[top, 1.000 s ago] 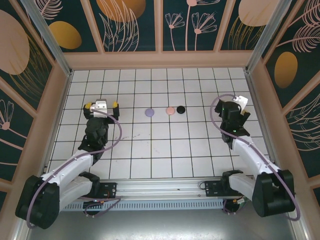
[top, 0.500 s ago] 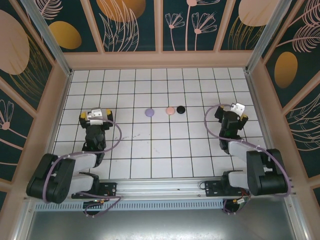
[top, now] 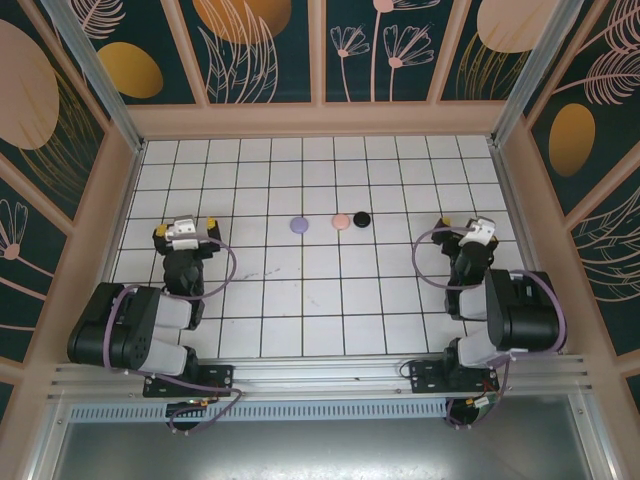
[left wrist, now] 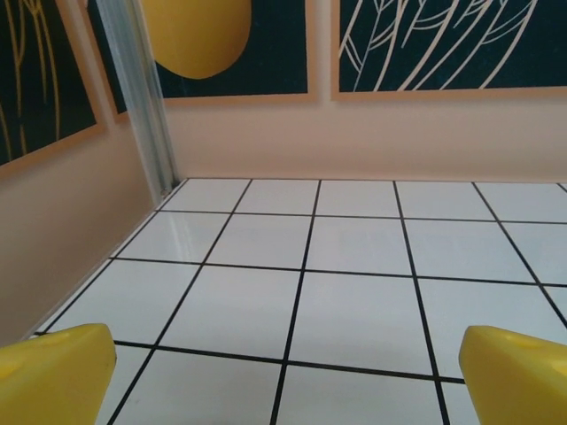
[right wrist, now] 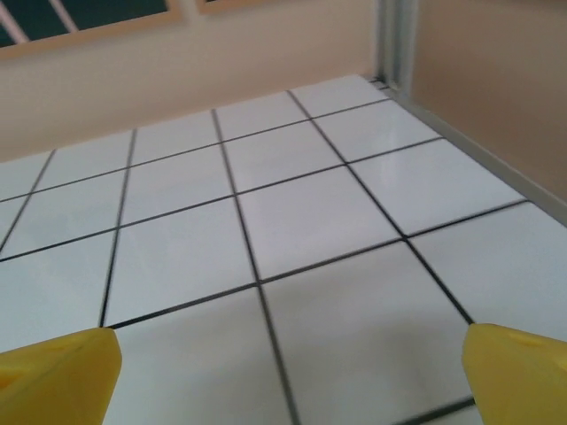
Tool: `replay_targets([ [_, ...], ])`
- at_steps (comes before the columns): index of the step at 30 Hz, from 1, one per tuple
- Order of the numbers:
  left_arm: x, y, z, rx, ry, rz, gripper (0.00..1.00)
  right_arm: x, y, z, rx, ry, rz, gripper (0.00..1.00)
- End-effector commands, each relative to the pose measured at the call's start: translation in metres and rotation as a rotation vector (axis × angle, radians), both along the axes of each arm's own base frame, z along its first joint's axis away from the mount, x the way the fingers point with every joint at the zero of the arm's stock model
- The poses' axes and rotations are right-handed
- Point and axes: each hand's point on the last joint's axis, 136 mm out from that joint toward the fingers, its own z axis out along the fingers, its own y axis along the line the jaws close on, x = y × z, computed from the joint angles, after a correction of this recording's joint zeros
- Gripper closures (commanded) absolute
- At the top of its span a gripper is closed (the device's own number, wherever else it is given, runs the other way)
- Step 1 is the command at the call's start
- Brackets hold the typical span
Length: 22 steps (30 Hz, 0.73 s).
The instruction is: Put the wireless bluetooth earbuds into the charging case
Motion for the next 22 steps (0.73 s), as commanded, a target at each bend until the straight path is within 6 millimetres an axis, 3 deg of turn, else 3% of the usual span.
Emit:
replay_targets([
  [1, 0.015, -0.006, -0.007, -0.055, 0.032, -0.064, 0.01, 0.014, 0.017, 0.020, -0.019, -0.061, 0.105, 0.01],
  [4, 0.024, 0.003, -0.008, -0.106, 0.049, -0.066, 0.01, 0.015, 0.020, 0.022, -0.026, -0.070, 0.109, 0.01],
  [22, 0.022, 0.006, -0.006, -0.103, 0.038, -0.050, 0.01, 0.017, 0.027, 0.021, -0.034, -0.058, 0.149, 0.01],
])
